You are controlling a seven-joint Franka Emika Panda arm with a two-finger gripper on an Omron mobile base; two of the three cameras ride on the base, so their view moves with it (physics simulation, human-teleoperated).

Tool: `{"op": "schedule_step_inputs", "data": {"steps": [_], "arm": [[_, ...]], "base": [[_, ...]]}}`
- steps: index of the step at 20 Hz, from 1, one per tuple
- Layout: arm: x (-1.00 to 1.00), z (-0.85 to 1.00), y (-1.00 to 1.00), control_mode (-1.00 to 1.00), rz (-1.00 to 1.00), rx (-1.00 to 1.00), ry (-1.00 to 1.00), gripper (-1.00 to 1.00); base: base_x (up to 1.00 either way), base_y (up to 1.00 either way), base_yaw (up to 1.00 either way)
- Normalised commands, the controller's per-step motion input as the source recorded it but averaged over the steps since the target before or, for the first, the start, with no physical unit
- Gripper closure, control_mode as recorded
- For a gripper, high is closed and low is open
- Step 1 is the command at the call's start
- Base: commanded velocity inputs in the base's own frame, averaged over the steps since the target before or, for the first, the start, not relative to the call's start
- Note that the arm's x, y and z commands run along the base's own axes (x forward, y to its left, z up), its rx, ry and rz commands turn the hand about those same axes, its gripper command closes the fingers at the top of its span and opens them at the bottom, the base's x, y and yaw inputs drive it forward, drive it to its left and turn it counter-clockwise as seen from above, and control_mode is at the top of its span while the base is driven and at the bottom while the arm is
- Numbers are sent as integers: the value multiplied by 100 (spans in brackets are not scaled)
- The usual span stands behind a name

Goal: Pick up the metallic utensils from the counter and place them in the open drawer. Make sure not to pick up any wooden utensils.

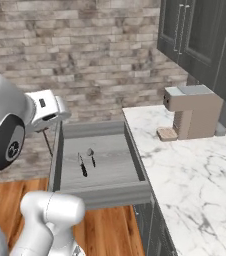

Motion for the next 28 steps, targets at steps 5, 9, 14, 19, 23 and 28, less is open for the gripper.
{"op": "schedule_step_inputs", "data": {"steps": [5, 9, 14, 19, 23, 28], "arm": [[71, -64, 0, -100, 0, 0, 25, 100], [91, -94, 0, -100, 0, 0, 33, 100], [81, -98, 0, -100, 0, 3, 11, 100], [92, -95, 0, -100, 0, 0, 1, 100], [94, -83, 2, -100, -3, -7, 7, 100], [92, -72, 4, -100, -5, -8, 11, 100]], "base": [[0, 0, 0], [0, 0, 0], [0, 0, 0], [0, 0, 0], [0, 0, 0], [0, 0, 0]]}}
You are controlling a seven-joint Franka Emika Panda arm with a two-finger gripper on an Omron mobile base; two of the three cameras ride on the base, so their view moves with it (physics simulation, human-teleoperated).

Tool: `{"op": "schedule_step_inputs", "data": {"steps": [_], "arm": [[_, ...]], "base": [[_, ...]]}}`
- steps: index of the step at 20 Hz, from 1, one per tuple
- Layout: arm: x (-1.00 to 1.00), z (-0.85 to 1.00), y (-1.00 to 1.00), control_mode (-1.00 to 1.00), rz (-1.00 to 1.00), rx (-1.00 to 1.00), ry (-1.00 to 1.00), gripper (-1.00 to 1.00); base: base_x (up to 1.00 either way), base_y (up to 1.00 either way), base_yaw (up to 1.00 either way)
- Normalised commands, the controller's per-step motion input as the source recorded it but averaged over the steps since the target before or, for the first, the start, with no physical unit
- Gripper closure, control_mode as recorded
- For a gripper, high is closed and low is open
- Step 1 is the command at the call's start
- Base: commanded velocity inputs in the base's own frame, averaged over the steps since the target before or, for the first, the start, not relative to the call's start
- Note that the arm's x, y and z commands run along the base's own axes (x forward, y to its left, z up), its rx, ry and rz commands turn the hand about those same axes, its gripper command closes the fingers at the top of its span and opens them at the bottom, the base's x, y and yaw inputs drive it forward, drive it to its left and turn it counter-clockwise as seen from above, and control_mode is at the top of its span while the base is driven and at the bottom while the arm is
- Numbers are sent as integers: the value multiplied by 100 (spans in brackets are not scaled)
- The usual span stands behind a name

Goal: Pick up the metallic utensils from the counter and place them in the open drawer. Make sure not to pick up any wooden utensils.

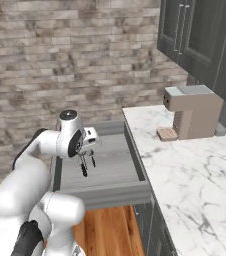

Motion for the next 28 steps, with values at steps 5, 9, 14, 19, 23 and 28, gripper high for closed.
{"op": "schedule_step_inputs", "data": {"steps": [5, 9, 14, 19, 23, 28], "arm": [[69, -63, 0, -100, 0, -1, 4, 100], [74, -57, 0, -100, 0, 0, 4, 100], [68, -43, 0, -100, 0, 0, 8, 100], [53, -26, 0, -100, 0, 0, 5, 100], [51, -49, 0, -100, 0, 0, 7, 100], [43, -55, -1, -100, 0, 0, 3, 100]], "base": [[0, 0, 0], [0, 0, 0], [0, 0, 0], [0, 0, 0], [0, 0, 0], [0, 0, 0]]}}
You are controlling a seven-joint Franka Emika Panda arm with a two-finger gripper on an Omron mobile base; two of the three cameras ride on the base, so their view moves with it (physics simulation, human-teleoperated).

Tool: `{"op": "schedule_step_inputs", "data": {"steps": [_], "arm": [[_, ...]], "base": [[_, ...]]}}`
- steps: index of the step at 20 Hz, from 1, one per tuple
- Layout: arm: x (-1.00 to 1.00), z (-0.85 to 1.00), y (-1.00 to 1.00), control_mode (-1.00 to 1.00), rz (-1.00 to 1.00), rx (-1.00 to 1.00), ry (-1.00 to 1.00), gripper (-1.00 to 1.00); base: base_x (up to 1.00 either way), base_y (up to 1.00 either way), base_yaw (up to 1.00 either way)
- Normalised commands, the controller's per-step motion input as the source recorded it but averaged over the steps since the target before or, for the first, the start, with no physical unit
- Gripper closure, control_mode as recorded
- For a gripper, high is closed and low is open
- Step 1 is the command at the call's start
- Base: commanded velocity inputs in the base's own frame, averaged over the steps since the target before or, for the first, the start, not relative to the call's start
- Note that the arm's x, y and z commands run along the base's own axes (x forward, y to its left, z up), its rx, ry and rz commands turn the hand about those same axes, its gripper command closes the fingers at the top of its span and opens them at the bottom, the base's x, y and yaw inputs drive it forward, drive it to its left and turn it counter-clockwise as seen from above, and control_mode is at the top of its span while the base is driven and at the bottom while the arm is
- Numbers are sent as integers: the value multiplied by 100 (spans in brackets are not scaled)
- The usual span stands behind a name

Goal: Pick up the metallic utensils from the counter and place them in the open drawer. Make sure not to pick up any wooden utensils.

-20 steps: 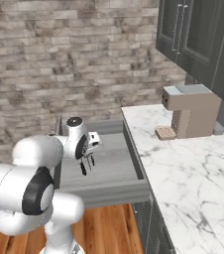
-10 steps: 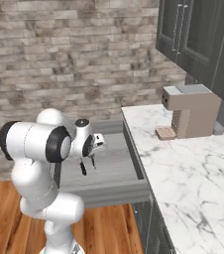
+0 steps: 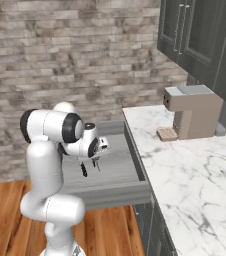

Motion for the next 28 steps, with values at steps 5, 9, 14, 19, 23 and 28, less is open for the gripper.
{"op": "schedule_step_inputs", "data": {"steps": [5, 9, 14, 19, 23, 28], "arm": [[46, -51, -1, -100, 1, 2, 0, 100], [38, -47, 0, -100, 1, 2, 0, 100], [32, -49, 0, -100, 0, 2, 0, 100], [35, -53, 0, -100, 0, 0, 0, 100], [35, -52, 0, -100, 0, 0, 0, 100], [27, -46, 2, -100, 0, 0, 0, 100]], "base": [[0, 0, 0], [0, 0, 0], [0, 0, 0], [0, 0, 0], [0, 0, 0], [0, 0, 0]]}}
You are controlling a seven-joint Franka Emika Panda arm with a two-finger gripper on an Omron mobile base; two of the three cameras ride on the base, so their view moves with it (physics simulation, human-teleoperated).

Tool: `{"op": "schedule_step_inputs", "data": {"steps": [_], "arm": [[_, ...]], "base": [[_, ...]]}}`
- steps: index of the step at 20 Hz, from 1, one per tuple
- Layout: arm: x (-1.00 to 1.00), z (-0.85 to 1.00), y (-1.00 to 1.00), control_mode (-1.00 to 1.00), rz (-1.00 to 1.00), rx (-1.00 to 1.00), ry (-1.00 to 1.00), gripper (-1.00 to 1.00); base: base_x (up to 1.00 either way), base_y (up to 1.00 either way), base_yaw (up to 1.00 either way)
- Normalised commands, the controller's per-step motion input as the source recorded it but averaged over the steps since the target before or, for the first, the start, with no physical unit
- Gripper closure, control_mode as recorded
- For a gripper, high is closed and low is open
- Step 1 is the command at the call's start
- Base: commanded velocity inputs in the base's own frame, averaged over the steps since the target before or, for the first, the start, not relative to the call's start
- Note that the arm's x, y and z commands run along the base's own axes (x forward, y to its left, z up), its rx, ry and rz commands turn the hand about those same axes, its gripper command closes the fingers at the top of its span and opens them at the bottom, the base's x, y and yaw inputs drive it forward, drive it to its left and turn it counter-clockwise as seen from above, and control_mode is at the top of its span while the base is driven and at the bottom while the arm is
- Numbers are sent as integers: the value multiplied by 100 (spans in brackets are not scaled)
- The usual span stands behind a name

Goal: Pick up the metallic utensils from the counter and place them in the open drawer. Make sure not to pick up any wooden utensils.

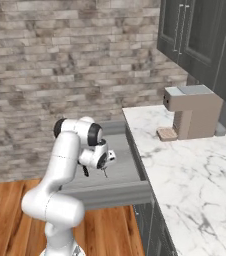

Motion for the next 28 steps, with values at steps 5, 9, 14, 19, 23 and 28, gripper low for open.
{"op": "schedule_step_inputs", "data": {"steps": [5, 9, 14, 19, 23, 28], "arm": [[21, -51, 7, -100, 0, 0, 0, -100], [-3, -13, 36, -100, 0, 0, 0, -100], [-33, 25, 34, -100, 0, -5, -4, -100], [-63, 86, 42, -100, -2, -13, -11, -100], [-77, 100, 37, -100, -3, -13, -9, -100], [-76, 100, 8, -100, 0, -8, -19, -100]], "base": [[0, 0, 0], [0, 0, 0], [0, 0, 0], [0, 0, 0], [0, 0, 0], [0, 0, 0]]}}
